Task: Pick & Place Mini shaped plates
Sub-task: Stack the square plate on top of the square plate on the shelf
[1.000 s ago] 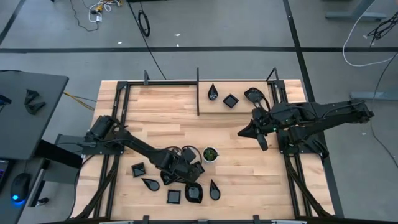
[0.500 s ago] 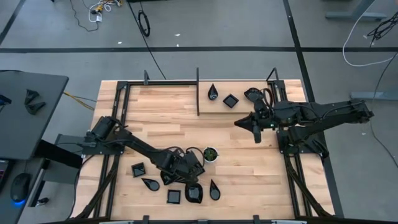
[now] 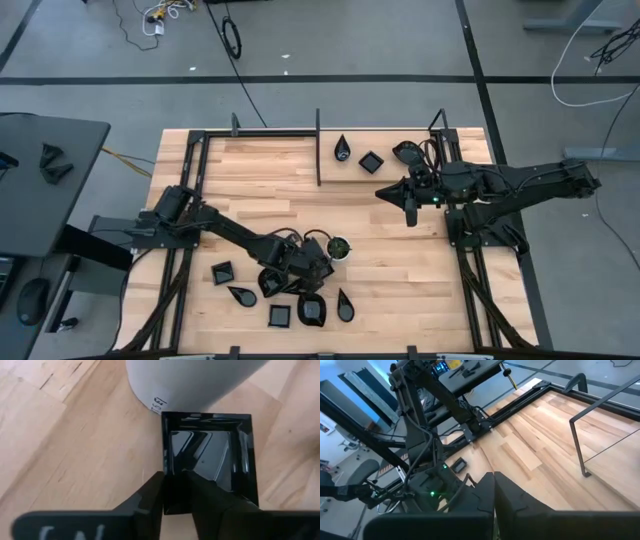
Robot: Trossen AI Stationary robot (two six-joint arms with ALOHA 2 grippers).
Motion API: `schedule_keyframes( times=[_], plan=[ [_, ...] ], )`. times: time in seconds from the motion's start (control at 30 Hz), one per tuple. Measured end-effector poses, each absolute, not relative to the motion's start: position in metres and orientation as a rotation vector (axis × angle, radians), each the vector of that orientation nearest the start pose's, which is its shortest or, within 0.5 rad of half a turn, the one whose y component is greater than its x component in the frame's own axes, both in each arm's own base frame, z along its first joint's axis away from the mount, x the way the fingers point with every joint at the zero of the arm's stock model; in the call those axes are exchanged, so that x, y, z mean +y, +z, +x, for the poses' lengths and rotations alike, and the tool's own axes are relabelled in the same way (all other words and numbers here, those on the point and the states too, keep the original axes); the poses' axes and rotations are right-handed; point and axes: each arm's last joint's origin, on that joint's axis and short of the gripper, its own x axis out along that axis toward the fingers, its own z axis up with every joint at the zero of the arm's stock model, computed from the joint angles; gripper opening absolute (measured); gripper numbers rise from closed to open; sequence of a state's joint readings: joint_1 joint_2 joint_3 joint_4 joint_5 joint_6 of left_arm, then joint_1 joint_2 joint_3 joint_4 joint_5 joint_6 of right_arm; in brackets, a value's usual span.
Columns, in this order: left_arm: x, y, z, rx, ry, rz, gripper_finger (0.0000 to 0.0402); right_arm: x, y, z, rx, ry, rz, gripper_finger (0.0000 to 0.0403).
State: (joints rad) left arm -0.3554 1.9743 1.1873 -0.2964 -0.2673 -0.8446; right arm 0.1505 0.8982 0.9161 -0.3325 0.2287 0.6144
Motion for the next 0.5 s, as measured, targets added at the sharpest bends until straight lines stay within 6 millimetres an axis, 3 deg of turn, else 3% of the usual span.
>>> schedule_keyframes(
  times=[0.23, 0.5],
  plan=[
    [-0.127, 0.134, 0.362, 0.995, 0.317, -0.460, 0.0013, 0.022, 0.344, 0.189, 0.277, -0.171, 0.556, 0.0006],
    [-0.127, 0.153, 0.353, 1.040, 0.267, -0.494, 0.0015, 0.022, 0.344, 0.189, 0.282, -0.168, 0.526, 0.0006]
  ],
)
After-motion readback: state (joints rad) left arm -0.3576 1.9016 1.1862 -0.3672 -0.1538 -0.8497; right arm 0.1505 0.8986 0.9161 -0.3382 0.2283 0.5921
